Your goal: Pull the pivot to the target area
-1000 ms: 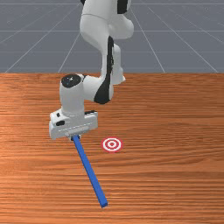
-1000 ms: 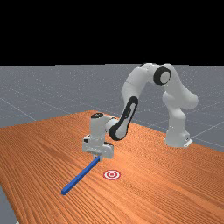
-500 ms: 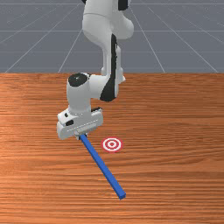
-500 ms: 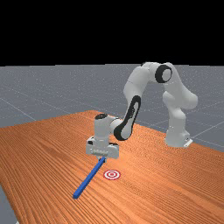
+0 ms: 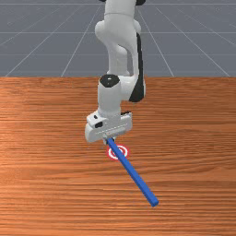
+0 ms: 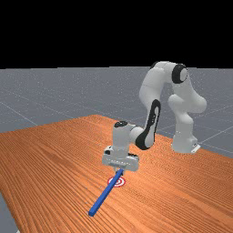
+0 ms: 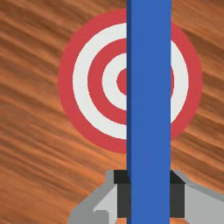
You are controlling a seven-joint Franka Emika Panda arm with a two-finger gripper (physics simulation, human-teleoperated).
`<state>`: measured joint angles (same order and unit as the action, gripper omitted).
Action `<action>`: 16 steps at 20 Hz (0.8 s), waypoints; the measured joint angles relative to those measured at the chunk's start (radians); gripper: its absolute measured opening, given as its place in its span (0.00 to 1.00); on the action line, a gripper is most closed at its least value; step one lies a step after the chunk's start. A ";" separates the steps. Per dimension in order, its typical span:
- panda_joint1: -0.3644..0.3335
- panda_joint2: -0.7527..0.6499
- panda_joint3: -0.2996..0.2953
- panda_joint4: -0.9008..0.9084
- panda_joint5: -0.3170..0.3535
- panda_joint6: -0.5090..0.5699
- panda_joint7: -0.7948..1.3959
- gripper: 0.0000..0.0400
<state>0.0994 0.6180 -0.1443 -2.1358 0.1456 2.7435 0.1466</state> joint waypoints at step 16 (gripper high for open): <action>-0.017 -0.047 -0.018 -0.090 0.004 0.004 -0.009 0.24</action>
<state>0.0827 0.5711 -0.1619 -2.2258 0.1496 2.7472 0.1379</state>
